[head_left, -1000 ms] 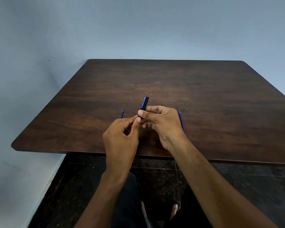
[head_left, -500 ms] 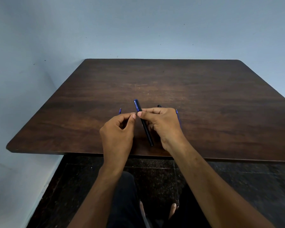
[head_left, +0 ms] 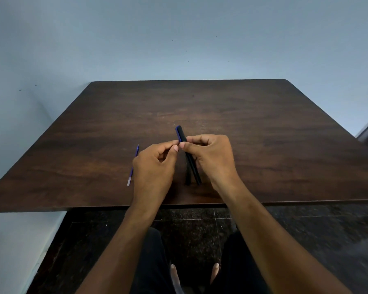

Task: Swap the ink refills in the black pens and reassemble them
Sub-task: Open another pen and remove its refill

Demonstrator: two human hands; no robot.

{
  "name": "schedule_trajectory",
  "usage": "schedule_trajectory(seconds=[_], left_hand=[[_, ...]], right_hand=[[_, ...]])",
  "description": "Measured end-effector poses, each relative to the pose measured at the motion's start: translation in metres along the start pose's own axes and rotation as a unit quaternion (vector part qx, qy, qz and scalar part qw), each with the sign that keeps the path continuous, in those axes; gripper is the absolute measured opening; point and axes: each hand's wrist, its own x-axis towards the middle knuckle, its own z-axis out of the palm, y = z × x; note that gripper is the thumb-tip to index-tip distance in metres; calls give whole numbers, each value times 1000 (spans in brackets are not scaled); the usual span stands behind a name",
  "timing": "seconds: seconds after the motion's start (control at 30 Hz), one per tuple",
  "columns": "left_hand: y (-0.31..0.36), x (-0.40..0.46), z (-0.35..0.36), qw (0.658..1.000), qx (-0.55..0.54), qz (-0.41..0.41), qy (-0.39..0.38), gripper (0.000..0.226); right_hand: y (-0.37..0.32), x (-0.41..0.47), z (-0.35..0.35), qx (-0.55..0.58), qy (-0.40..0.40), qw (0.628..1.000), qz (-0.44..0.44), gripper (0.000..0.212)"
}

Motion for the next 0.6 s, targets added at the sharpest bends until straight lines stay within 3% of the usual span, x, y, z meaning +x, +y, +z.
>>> schedule_trajectory(seconds=[0.23, 0.6], left_hand=[[25, 14, 46, 994, 46, 57, -77, 18], [62, 9, 122, 967, 105, 92, -214, 19]], right_hand=[[1, 7, -54, -122, 65, 990, -40, 9], [20, 8, -132, -292, 110, 950, 8, 10]])
